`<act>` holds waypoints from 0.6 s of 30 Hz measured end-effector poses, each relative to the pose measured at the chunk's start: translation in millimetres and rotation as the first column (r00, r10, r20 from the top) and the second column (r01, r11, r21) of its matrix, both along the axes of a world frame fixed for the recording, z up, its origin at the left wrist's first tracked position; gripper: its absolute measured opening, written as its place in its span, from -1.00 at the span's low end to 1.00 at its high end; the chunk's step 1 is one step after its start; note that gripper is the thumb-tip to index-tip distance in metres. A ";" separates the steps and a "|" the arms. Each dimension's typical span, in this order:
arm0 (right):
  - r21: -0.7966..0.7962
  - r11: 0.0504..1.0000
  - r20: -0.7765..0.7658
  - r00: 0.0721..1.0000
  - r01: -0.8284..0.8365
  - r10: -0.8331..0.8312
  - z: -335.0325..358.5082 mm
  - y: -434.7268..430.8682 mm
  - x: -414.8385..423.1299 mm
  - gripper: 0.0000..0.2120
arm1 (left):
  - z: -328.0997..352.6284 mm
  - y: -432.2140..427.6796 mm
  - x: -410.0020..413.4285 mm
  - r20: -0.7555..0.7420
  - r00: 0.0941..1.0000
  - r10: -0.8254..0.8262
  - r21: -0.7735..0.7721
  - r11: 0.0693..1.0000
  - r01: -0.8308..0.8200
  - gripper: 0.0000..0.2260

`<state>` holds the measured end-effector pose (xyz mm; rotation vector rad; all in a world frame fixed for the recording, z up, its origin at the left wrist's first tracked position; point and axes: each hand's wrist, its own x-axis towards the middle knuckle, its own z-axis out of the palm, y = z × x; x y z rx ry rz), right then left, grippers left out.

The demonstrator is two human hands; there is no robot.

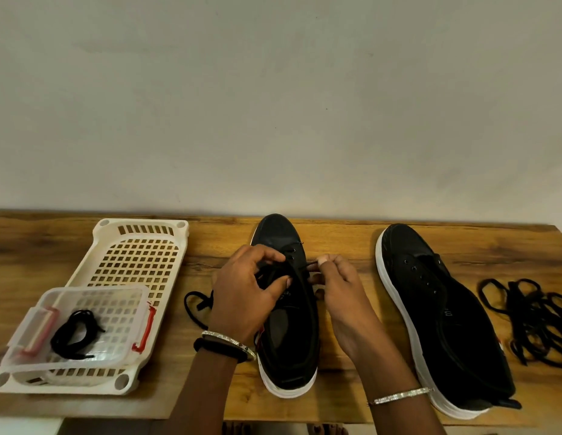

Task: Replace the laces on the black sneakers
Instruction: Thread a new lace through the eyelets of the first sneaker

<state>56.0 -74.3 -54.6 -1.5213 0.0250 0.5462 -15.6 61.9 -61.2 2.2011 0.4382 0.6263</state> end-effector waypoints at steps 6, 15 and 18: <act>0.537 0.819 -0.216 0.972 0.201 -0.096 13.1 -3.0 7.5 -0.84 | 0.4 6.9 -4.5 0.004 1.000 0.010 0.092 0.996 -0.010 -0.57; 0.410 0.906 0.076 0.986 0.102 -0.146 26.4 -14.2 7.9 -0.96 | 0.9 2.6 -5.0 -0.087 0.991 0.098 0.075 0.993 -0.092 -0.51; -0.107 0.994 0.512 0.857 -0.002 0.057 21.6 -17.8 6.9 -0.93 | 1.4 0.6 -3.3 -0.115 0.981 0.153 0.105 0.984 -0.141 -0.42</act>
